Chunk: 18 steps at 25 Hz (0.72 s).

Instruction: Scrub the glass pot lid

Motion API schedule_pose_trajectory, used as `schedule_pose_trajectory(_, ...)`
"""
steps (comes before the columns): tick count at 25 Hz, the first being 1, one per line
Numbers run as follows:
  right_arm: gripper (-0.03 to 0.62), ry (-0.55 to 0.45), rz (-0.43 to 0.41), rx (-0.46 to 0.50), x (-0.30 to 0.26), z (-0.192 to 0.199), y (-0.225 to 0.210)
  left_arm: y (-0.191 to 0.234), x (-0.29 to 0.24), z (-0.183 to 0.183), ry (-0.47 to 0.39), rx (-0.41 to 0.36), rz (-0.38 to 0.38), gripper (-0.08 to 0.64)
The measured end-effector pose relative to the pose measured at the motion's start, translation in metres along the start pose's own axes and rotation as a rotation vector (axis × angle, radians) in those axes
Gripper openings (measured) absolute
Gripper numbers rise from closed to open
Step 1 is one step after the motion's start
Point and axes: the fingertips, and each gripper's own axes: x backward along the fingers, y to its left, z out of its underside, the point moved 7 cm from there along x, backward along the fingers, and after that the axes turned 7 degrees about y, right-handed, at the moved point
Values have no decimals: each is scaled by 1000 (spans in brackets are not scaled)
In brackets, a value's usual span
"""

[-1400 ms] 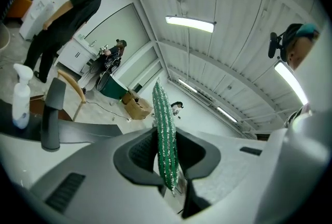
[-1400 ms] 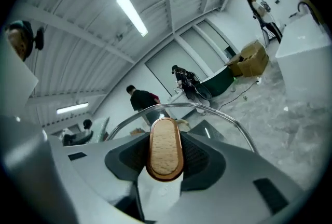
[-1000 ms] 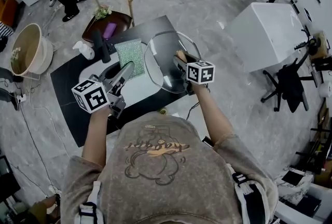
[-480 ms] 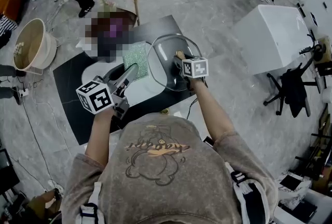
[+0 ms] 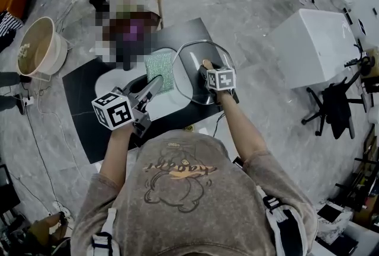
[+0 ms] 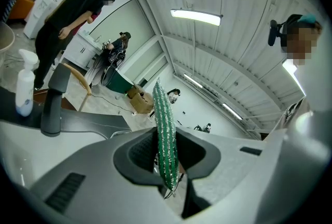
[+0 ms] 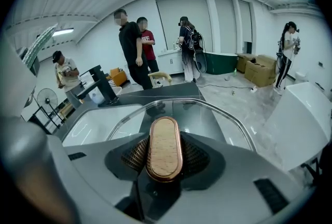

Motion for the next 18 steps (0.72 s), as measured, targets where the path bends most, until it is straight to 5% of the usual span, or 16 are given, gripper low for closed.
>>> schedule_pose_trajectory(11, 190, 2, 24, -15, 0, 4, 1, 1, -8, 7, 10, 17, 3, 84)
schedule_pose_trajectory(18, 207, -89, 30, -22, 32, -8, 4, -3, -14, 6, 18, 9, 9, 84)
